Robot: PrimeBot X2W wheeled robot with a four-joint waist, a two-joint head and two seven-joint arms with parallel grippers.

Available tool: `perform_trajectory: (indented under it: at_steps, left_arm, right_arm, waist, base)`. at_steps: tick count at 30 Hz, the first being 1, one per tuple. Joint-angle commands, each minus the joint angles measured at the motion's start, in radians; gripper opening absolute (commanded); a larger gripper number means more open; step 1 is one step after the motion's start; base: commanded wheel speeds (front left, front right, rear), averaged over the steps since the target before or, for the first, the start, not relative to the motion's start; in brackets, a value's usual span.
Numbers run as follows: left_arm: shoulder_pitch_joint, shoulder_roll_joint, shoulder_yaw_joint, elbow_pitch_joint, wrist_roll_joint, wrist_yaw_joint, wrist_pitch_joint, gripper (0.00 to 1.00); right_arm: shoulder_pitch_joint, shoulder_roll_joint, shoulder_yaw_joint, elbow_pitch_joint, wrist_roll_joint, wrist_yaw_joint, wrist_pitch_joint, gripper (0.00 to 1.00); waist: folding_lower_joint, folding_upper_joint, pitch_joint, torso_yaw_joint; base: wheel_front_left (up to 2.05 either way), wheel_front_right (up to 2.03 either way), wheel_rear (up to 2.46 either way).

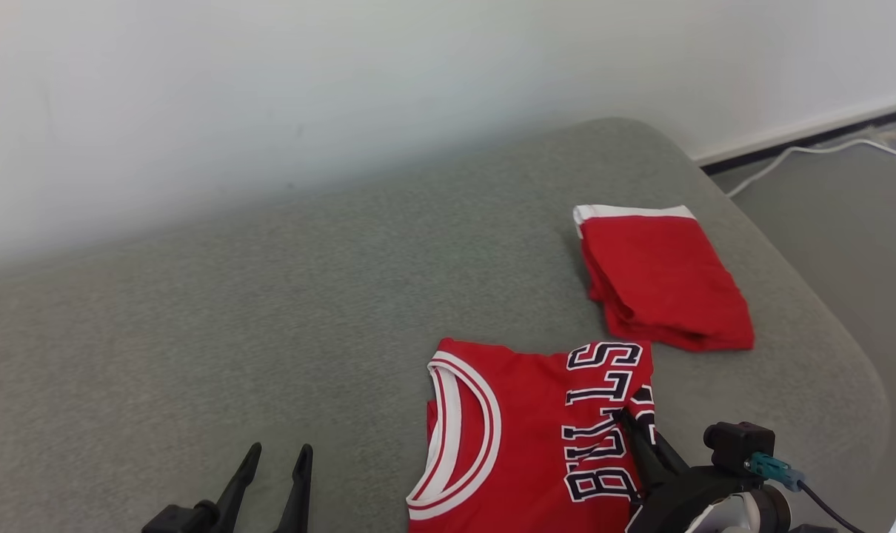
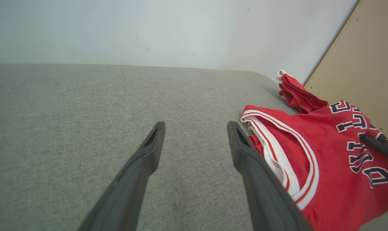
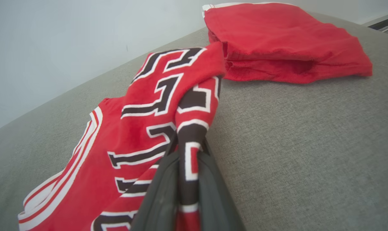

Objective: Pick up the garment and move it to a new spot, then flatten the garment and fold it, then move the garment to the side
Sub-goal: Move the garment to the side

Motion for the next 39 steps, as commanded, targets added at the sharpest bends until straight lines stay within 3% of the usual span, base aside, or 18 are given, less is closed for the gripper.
perform_trajectory:
  at_steps: [1, 8, 19, 31, 38, 39]
  left_arm:
    - [-0.019, 0.0, -0.001, 0.0, 0.007, 0.0, -0.004, 1.0]
    - [-0.041, 0.001, -0.029, -0.006, -0.007, -0.001, -0.004, 1.0]
    - [-0.045, 0.001, -0.063, -0.009, 0.005, -0.001, -0.004, 1.0]
    - [-0.057, 0.001, -0.073, -0.007, 0.009, -0.001, -0.004, 1.0]
    - [-0.076, 0.001, -0.091, 0.001, 0.015, -0.001, -0.004, 1.0]
    - [-0.08, 0.001, -0.091, 0.002, 0.018, -0.001, -0.004, 1.0]
  right_arm:
    - [-0.003, 0.002, -0.002, -0.003, -0.002, -0.001, -0.005, 0.0]
    - [-0.005, 0.002, -0.012, -0.008, -0.014, -0.001, -0.005, 0.0]
    - [-0.208, -0.056, -0.027, -0.01, -0.125, -0.001, -0.005, 0.0]
    - [-0.38, -0.165, -0.199, 0.054, -0.207, -0.001, -0.005, 0.0]
    - [-0.416, -0.218, -0.315, 0.195, -0.274, -0.001, -0.005, 0.0]
    - [-0.424, -0.22, -0.336, 0.225, -0.287, -0.001, -0.005, 0.07]
  waist:
    - [0.0, -0.0001, 0.037, -0.076]
    - [0.0, -0.0001, 0.056, -0.068]
    - [0.0, -0.0001, 0.09, 0.02]
    - [0.0, -0.0001, 0.128, 0.085]
    - [0.0, -0.0001, 0.151, 0.126]
    - [0.0, -0.0001, 0.156, 0.133]
  base:
    - [0.0, 0.0, 0.0]
    - [0.0, 0.0, 0.0]
    - [0.0, 0.0, 0.0]
    - [0.0, 0.0, 0.0]
    - [0.0, 0.0, 0.0]
    - [0.0, 0.0, 0.0]
